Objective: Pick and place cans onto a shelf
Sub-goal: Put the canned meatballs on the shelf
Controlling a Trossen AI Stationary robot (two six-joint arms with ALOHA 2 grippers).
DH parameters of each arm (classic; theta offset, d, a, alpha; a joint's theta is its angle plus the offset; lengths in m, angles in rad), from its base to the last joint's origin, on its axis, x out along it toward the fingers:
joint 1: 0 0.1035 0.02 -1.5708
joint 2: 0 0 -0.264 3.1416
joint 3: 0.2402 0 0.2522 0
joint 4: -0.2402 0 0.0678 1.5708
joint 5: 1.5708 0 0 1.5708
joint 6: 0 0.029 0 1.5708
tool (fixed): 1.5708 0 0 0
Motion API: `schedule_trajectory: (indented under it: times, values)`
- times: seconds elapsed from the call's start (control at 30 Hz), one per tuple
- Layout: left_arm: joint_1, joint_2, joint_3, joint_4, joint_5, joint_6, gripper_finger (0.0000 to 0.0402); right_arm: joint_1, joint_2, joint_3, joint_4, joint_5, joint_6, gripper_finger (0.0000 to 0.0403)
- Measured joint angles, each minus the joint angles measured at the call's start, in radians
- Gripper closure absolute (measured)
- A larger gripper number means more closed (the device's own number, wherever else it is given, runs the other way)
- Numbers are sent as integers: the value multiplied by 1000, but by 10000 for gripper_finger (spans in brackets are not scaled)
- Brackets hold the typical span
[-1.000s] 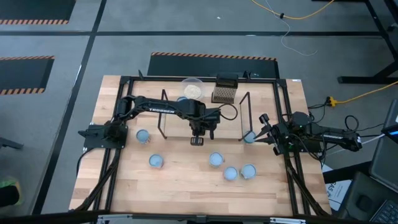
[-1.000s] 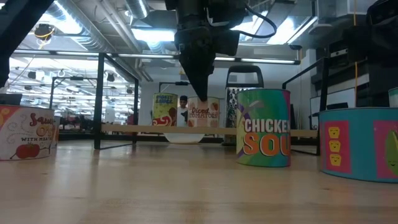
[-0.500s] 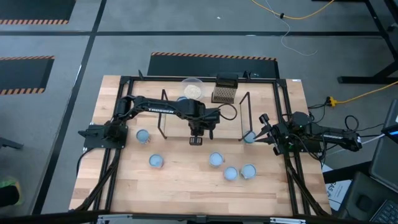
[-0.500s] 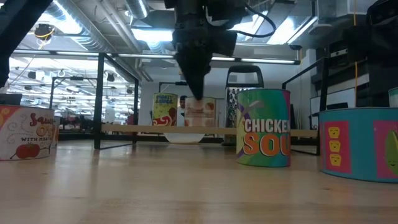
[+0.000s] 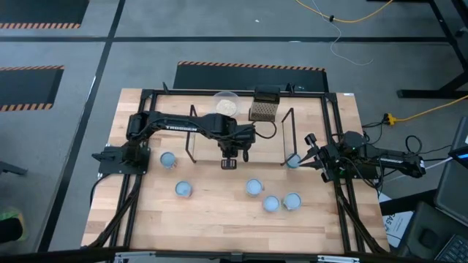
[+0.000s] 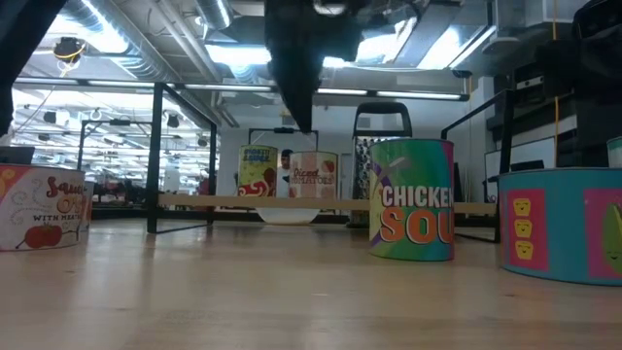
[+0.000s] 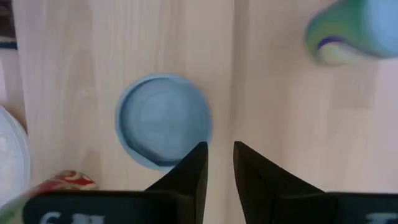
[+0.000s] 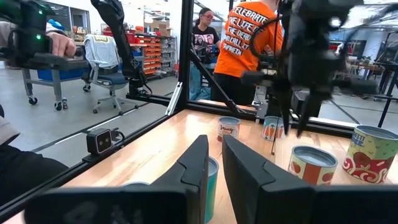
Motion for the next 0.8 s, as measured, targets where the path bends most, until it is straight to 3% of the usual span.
schedule_trajectory:
  times: [0.17, 0.4, 0.53, 0.8]
  values:
    - [-81, -48, 1, -71, 4, -183, 333, 0, 0, 0, 0, 0, 1, 350]
    - [-267, -58, 1, -227, 42, -645, 333, 0, 0, 0, 0, 0, 1, 350]
    - [-379, -48, 1, -237, 62, -861, 333, 0, 0, 0, 0, -1, 3, 350]
    - [-530, -50, 0, -327, -21, -1347, 333, 0, 0, 0, 0, -1, 3, 350]
